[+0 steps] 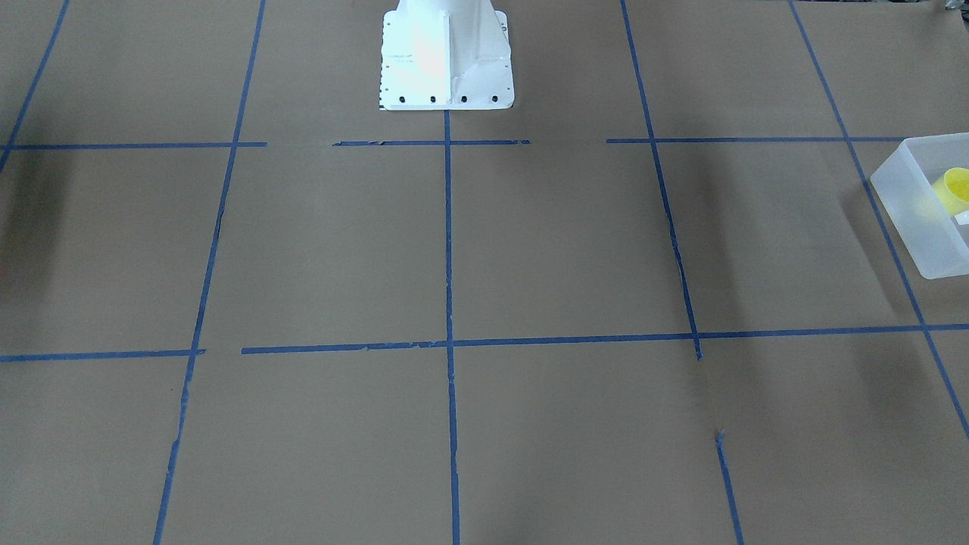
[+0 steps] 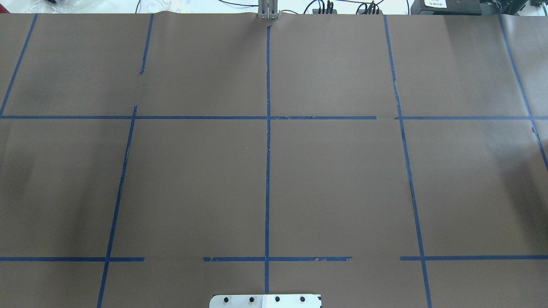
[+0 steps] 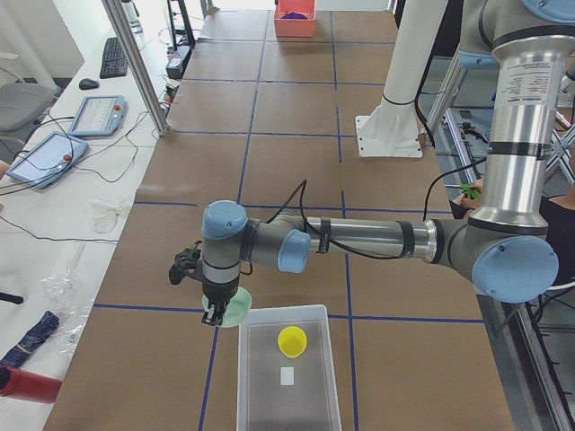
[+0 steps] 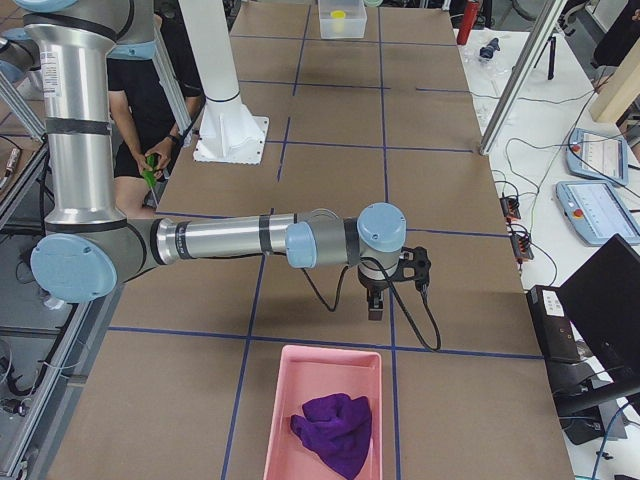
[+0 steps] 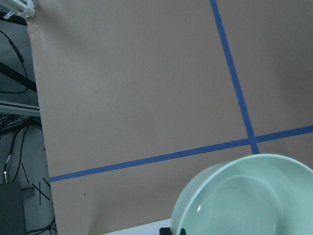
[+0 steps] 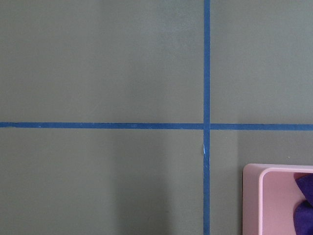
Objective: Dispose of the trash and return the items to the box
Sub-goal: 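Lower the pale green bowl into the clear bin and release it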
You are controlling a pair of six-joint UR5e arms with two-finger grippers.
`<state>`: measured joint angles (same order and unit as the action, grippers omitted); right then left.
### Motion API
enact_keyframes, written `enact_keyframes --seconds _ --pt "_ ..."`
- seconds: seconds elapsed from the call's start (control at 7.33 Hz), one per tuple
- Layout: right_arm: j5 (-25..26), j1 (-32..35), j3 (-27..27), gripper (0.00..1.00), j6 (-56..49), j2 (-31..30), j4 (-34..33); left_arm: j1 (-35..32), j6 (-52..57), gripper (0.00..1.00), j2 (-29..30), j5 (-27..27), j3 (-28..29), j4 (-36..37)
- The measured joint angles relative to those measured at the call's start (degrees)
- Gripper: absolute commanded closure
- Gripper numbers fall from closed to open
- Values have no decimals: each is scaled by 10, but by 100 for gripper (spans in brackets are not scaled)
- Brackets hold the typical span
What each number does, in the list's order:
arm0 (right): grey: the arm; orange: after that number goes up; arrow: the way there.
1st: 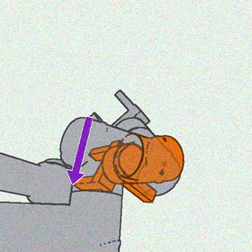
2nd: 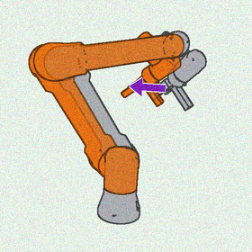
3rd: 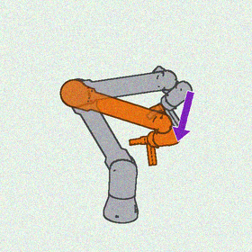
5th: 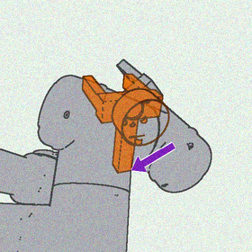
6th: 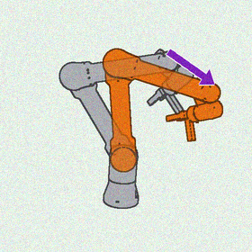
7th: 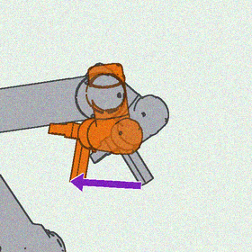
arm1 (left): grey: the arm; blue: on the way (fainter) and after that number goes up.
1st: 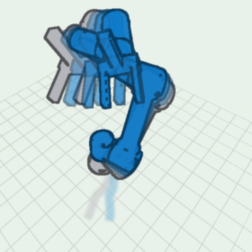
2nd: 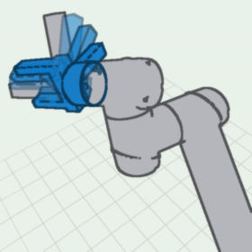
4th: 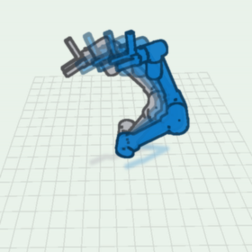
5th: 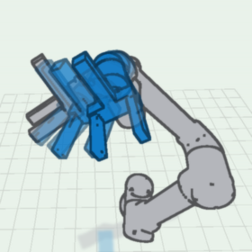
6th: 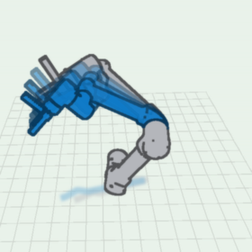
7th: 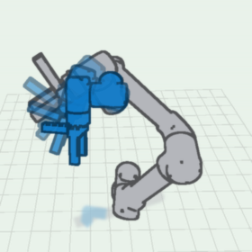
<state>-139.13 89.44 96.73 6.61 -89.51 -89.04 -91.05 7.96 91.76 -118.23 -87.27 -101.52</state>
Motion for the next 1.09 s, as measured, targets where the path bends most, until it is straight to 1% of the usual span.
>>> enact_keyframes --seconds 0.27,0.41,0.68,0.82,0.95,1.09 --pt "1 1 2 0 -2 0 0 -29 57 100 -22 0 36 -19" --pt "3 1 3 0 -2 0 0 -35 79 100 -45 0 44 -30" --pt "5 1 4 0 -3 2 2 -39 99 100 -99 0 67 -93" --pt "6 1 4 0 -3 2 2 -40 102 79 -111 0 85 -120" --pt "6 1 5 0 -4 3 3 -40 102 9 -115 1 96 -133" --pt "6 1 5 0 -3 3 3 -41 101 0 -116 1 101 -137"
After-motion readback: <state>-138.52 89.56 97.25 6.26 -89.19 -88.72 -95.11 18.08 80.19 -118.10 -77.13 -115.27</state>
